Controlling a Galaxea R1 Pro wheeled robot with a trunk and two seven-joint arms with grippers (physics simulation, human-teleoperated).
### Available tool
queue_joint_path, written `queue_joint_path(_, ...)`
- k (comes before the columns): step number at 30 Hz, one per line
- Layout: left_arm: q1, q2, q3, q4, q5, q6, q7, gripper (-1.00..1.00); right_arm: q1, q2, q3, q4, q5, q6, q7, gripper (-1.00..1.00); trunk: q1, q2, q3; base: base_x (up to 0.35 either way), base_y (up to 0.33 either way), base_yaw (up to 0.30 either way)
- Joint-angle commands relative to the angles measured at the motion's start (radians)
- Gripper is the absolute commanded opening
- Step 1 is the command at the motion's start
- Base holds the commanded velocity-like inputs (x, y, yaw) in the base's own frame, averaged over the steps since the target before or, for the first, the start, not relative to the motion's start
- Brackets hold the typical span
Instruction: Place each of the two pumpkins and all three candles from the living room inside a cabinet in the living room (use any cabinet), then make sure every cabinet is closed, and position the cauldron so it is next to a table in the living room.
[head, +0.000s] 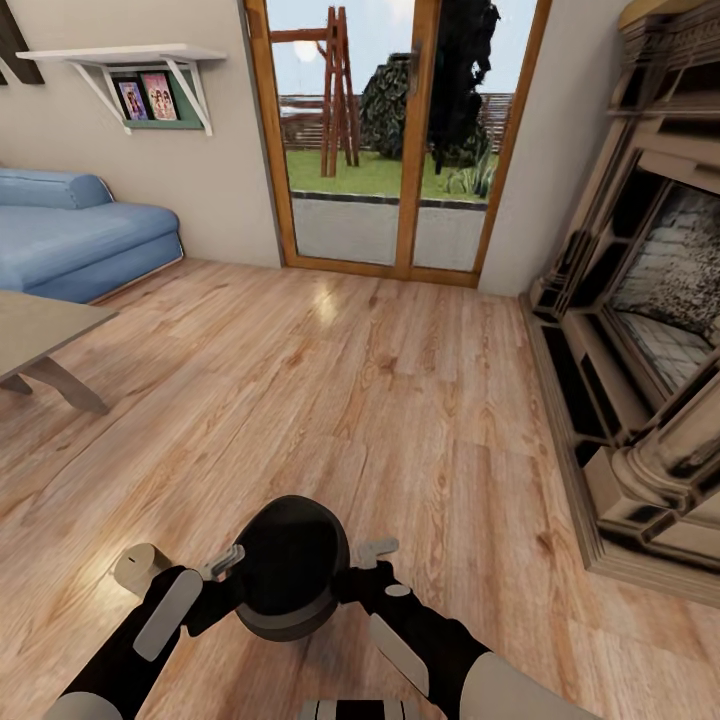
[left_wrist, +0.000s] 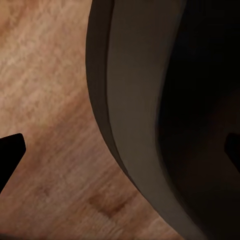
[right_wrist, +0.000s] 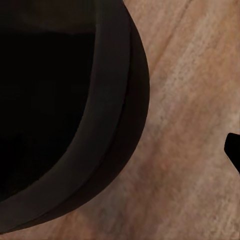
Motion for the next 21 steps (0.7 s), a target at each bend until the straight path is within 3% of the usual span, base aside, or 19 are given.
queue_joint_path(1, 0.000, 0.001, -0.004, -0.002, 0.011, 0.000, 0.010, 1.00, -0.001, 0.000, 0.006, -0.003, -0.003, -0.011, -0.005, 1.00, 0.000, 0.000, -0.001, 0.000, 0.000, 0.000)
queue_joint_path(8, 0.000, 0.001, -0.004, -0.002, 0.011, 0.000, 0.010, 1.00, -0.002, 0.000, 0.009, -0.006, -0.006, -0.053, 0.001, 1.00, 0.000, 0.000, 0.003, 0.000, 0.000, 0.047)
queue_joint_path(21, 0.000, 0.000, -0.005, -0.002, 0.011, 0.000, 0.010, 1.00, -0.002, 0.000, 0.008, -0.005, -0.013, -0.058, 0.001, 1.00, 0.000, 0.000, 0.014, 0.000, 0.000, 0.222)
